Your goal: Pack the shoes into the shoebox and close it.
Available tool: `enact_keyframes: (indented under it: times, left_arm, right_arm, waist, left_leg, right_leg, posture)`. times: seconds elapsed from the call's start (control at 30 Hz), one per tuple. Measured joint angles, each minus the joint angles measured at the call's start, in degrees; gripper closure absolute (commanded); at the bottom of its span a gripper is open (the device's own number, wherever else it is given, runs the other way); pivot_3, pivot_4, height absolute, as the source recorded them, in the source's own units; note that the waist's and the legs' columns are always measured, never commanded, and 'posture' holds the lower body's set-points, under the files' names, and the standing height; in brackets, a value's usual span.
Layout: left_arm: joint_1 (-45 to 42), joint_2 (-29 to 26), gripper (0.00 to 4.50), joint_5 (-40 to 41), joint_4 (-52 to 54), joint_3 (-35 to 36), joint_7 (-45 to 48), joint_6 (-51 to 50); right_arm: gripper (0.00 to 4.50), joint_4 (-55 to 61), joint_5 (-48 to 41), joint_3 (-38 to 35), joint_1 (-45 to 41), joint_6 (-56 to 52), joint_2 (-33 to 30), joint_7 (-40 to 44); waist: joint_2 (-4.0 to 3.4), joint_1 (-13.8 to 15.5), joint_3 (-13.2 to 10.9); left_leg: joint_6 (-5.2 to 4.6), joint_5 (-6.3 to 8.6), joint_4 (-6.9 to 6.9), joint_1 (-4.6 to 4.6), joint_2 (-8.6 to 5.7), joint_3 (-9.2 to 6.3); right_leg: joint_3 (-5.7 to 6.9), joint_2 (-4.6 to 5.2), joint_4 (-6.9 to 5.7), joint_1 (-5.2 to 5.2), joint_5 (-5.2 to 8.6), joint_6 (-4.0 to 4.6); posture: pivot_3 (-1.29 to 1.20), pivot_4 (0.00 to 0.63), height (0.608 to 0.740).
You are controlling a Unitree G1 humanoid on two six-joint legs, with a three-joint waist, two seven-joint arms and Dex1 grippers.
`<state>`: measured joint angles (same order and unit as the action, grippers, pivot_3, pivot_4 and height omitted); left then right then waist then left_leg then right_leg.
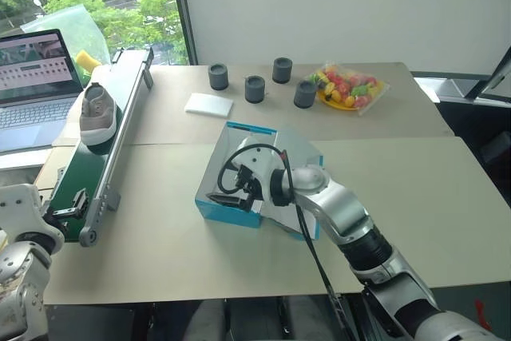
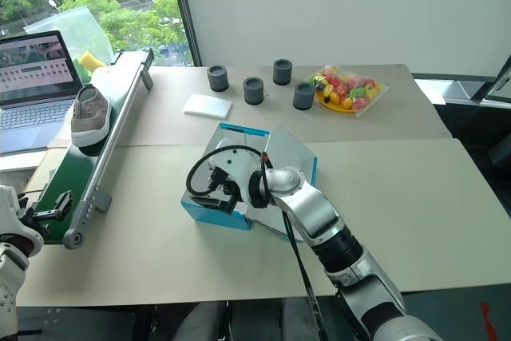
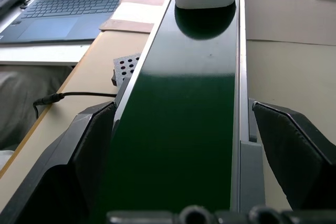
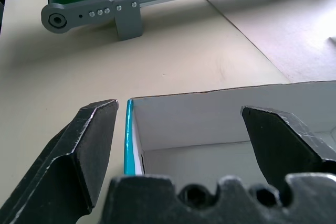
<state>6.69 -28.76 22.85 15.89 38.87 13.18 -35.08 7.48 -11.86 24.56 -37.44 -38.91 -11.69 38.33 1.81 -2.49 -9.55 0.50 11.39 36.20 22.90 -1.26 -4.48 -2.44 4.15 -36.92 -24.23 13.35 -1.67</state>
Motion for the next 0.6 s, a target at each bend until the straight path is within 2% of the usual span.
enact_keyframes:
  times: [0.6]
  left_arm:
    - [2.9, 0.0, 0.03, 1.1, 0.1, 1.0, 0.1, -1.2]
  right_arm:
    - [0.0, -0.2, 0.5, -0.5, 0.0, 0.0, 2.0, -0.8]
  waist:
    - [0.0, 0.0, 0.0]
  left_leg:
    - [0.0, 0.0, 0.0, -0.01, 0.0, 0.0]
  right_leg:
    - [0.0, 0.01, 0.0, 0.0, 0.0, 0.0]
  posture:
    - [0.0, 0.15, 0.74]
